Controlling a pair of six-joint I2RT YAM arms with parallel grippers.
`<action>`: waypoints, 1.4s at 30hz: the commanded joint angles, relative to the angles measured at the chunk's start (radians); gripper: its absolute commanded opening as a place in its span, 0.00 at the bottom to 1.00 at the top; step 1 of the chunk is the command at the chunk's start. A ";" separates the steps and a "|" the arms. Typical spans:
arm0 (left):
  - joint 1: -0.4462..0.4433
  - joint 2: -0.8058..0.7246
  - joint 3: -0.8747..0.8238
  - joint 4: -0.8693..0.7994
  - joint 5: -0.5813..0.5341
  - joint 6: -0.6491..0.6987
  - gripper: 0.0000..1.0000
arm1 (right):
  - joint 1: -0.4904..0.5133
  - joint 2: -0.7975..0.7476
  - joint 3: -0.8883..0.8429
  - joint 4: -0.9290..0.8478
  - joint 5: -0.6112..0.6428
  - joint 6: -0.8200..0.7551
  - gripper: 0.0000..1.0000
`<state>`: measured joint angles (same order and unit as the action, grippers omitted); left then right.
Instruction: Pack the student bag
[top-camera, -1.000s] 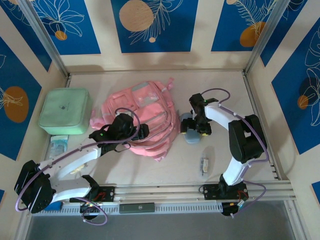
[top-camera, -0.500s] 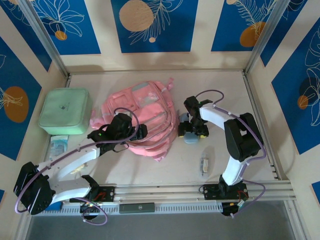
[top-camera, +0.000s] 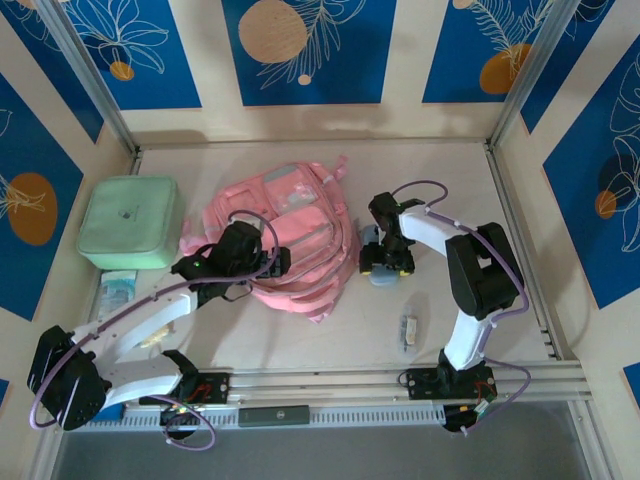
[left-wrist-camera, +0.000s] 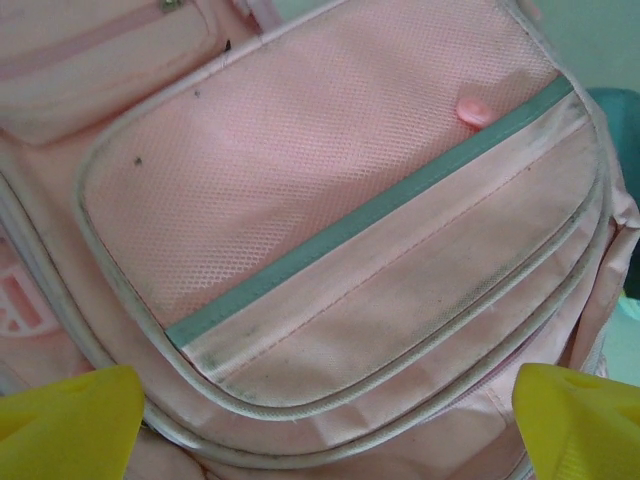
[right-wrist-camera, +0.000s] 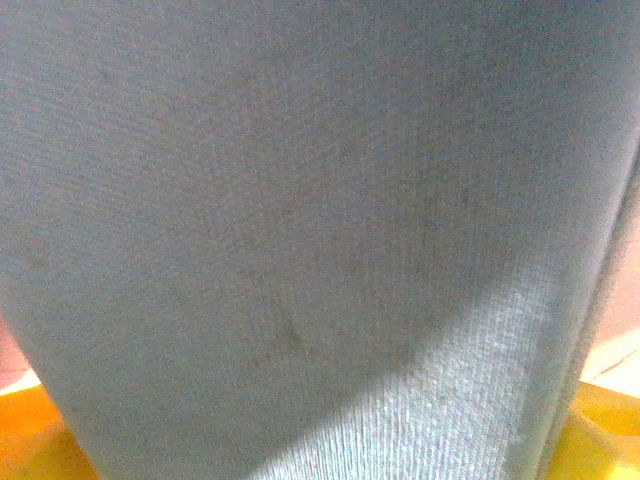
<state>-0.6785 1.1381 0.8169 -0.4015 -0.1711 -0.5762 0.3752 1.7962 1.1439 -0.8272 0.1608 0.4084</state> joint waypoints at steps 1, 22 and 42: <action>0.013 0.007 0.060 -0.056 -0.031 0.125 0.95 | -0.024 -0.050 0.021 -0.016 -0.049 0.005 0.83; 0.010 0.218 0.190 -0.047 0.195 0.646 0.94 | -0.070 -0.381 0.011 -0.129 -0.193 0.044 0.76; 0.003 0.468 0.225 0.090 0.167 0.873 0.90 | -0.059 -0.399 -0.054 -0.059 -0.268 0.079 0.75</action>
<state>-0.6762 1.5749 0.9905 -0.2947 -0.0437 0.2474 0.3130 1.4025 1.1015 -0.8989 -0.0731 0.4801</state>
